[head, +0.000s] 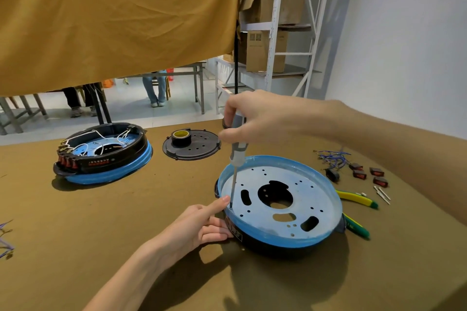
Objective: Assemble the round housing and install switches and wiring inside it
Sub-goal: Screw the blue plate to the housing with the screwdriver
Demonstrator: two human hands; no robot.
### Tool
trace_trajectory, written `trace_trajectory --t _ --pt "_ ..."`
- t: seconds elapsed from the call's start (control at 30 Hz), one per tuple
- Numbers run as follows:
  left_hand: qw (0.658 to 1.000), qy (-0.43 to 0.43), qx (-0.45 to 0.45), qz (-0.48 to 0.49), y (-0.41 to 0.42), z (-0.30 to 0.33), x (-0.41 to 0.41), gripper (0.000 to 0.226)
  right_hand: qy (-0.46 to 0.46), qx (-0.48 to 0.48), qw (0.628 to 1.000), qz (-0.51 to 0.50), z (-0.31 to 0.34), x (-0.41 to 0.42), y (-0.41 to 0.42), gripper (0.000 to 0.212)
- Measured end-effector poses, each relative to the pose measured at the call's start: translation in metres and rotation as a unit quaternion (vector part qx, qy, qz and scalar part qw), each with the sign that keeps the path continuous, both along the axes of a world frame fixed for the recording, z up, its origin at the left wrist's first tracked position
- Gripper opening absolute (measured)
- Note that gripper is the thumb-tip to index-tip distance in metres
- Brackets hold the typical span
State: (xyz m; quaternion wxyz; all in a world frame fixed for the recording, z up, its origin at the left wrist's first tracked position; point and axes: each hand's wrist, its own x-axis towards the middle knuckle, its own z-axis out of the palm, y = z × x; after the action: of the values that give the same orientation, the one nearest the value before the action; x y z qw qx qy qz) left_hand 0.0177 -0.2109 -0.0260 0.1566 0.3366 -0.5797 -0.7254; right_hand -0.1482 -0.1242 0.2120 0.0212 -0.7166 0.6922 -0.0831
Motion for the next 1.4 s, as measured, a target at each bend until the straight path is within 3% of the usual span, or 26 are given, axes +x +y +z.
trace_trajectory --t 0.1,0.2,0.33,0.5,0.6,0.73,0.87,0.97,1.03,1.17,1.27,1.33,1.4 --pt "1.0 -0.004 0.001 0.006 -0.001 -0.005 0.001 0.121 0.111 -0.082 0.99 -0.01 -0.01 -0.004 -0.009 0.045" --pt "1.0 -0.005 0.001 0.014 -0.002 -0.008 0.002 0.114 -0.026 -0.002 0.999 0.039 -0.002 -0.011 -0.01 0.02" --pt "1.0 -0.005 0.013 0.02 -0.004 -0.009 0.002 0.117 -0.118 0.089 0.982 0.117 0.01 -0.017 -0.003 0.036" --pt "1.0 -0.001 0.007 0.009 -0.003 -0.008 0.004 0.117 -0.011 0.093 0.994 0.06 0.012 -0.014 -0.005 0.025" --pt "1.0 0.001 -0.003 0.006 0.0 -0.004 0.005 0.117 -0.011 0.103 0.994 0.036 0.012 -0.014 -0.008 0.022" --pt "1.0 -0.006 -0.013 0.004 0.004 0.0 0.005 0.116 0.052 0.038 0.998 0.004 0.006 -0.01 -0.012 0.052" --pt "1.0 -0.008 -0.011 0.005 0.005 0.003 0.005 0.118 -0.062 0.121 0.989 0.054 0.017 -0.014 -0.004 0.034" --pt "1.0 -0.007 -0.007 0.011 0.006 0.003 0.005 0.122 0.004 0.061 0.997 0.056 0.009 -0.011 -0.005 0.028" --pt "1.0 -0.007 -0.004 0.012 0.006 0.004 0.005 0.122 0.052 0.049 0.997 0.038 0.006 -0.008 -0.008 0.042" --pt "1.0 -0.009 -0.003 0.014 0.008 0.007 0.004 0.12 -0.055 0.129 0.988 0.066 0.017 -0.011 -0.002 0.043" --pt "1.0 -0.013 -0.004 0.016 0.009 0.008 0.005 0.12 -0.02 0.063 0.995 0.076 0.007 -0.005 -0.001 0.023" --pt "1.0 -0.016 -0.004 0.018 0.01 0.009 0.005 0.122 0.019 0.04 0.997 0.058 0.004 -0.003 -0.003 0.035" --pt "1.0 -0.017 -0.003 0.021 0.011 0.01 0.004 0.123 -0.019 0.082 0.994 0.065 0.007 -0.005 -0.001 0.038"
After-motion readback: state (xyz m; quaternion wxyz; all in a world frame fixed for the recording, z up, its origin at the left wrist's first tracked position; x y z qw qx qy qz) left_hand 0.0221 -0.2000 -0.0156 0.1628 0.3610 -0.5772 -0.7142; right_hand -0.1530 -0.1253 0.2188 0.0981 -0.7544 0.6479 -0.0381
